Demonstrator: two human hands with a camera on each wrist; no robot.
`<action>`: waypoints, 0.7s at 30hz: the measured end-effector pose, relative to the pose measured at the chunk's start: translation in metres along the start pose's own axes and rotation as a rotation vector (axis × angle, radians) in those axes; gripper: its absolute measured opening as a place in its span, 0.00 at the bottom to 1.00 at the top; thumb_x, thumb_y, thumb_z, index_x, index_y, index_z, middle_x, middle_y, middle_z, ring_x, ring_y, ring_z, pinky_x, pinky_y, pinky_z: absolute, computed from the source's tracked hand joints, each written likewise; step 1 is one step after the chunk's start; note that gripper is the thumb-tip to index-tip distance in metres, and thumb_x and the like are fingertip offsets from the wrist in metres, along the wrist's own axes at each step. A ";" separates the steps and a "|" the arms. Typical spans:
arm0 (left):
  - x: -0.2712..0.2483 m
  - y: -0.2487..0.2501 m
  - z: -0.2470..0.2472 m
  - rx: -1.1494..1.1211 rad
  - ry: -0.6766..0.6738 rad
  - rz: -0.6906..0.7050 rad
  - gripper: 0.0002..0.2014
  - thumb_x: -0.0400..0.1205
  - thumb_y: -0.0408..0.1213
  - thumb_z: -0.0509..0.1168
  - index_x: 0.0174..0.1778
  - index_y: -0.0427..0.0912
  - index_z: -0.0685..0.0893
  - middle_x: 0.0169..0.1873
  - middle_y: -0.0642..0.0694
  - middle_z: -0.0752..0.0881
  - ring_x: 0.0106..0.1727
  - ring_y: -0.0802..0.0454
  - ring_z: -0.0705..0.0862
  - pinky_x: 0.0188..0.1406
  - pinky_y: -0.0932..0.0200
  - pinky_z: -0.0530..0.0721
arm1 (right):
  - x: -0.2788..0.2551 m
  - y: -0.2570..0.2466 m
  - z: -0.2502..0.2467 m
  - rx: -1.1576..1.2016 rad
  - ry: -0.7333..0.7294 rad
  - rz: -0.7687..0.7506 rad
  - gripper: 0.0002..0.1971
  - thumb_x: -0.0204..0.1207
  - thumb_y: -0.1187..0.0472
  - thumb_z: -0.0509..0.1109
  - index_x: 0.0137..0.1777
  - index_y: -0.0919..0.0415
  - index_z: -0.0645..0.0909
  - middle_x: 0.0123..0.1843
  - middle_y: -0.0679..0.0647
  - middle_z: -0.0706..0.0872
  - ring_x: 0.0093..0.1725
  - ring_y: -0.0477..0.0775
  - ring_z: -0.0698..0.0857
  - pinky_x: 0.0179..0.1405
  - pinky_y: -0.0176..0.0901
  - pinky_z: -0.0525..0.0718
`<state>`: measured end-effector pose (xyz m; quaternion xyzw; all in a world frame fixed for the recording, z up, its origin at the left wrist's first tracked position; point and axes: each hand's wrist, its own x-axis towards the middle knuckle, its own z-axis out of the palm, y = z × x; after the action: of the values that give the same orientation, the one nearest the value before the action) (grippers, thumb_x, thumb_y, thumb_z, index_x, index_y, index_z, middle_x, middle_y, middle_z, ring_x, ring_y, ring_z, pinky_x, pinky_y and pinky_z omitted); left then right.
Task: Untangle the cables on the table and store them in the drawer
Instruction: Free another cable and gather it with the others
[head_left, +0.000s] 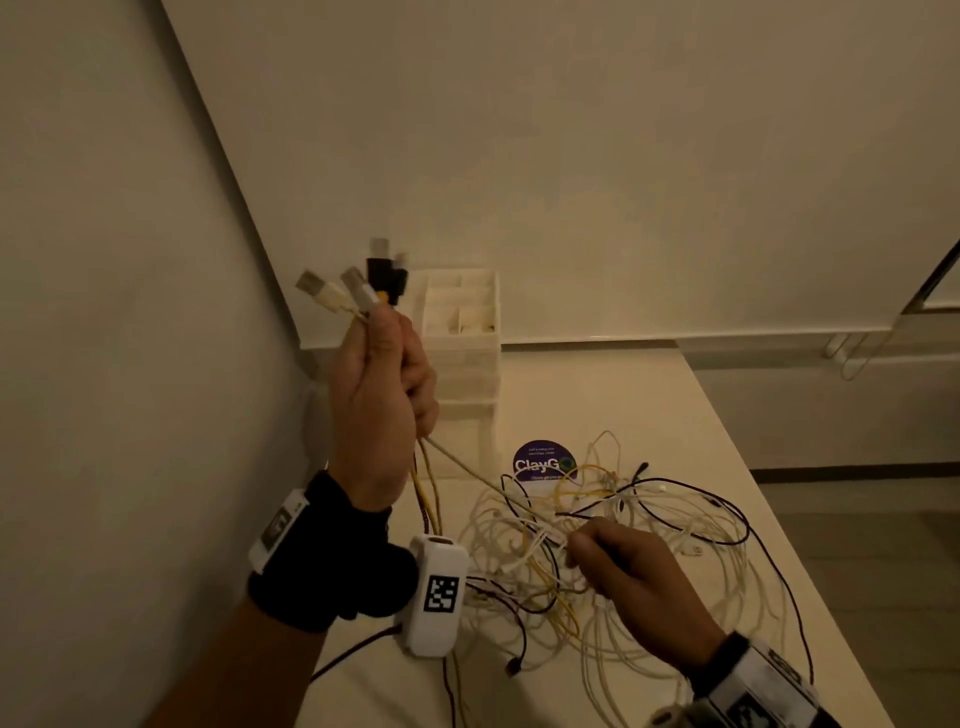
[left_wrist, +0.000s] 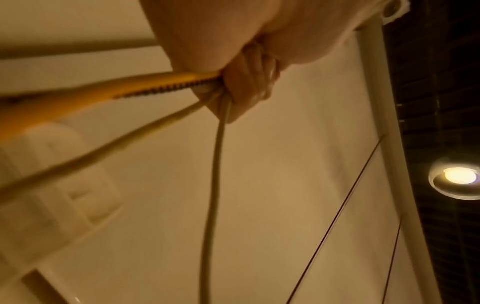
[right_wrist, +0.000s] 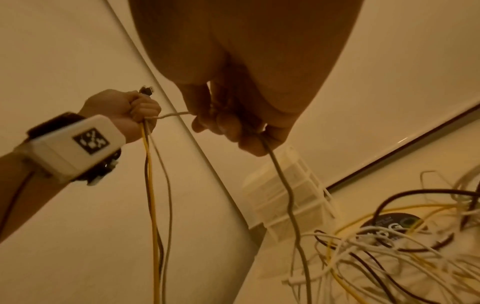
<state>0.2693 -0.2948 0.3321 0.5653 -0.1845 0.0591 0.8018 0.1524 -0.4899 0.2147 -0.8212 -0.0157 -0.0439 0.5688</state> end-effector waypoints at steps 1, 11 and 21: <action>-0.004 -0.001 -0.001 0.083 -0.059 -0.001 0.18 0.86 0.51 0.53 0.34 0.44 0.69 0.21 0.55 0.65 0.18 0.59 0.59 0.14 0.67 0.59 | 0.002 -0.002 -0.002 0.006 0.036 -0.005 0.16 0.77 0.44 0.62 0.35 0.53 0.81 0.29 0.47 0.80 0.29 0.40 0.75 0.32 0.41 0.76; -0.048 -0.043 0.040 0.579 -0.367 -0.014 0.11 0.79 0.53 0.66 0.43 0.50 0.87 0.32 0.48 0.88 0.35 0.46 0.85 0.35 0.44 0.84 | 0.037 -0.081 -0.032 0.322 0.139 -0.099 0.14 0.72 0.57 0.66 0.27 0.63 0.78 0.27 0.57 0.73 0.27 0.51 0.67 0.28 0.46 0.66; -0.022 -0.014 0.035 0.577 -0.127 0.294 0.11 0.84 0.43 0.61 0.37 0.45 0.80 0.21 0.65 0.79 0.21 0.66 0.74 0.23 0.77 0.66 | 0.022 -0.060 -0.027 0.284 0.027 -0.157 0.16 0.82 0.56 0.59 0.42 0.62 0.85 0.26 0.53 0.76 0.27 0.48 0.72 0.31 0.36 0.73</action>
<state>0.2450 -0.3300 0.3219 0.7391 -0.2896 0.1885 0.5782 0.1686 -0.4943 0.2820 -0.7281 -0.0783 -0.0969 0.6740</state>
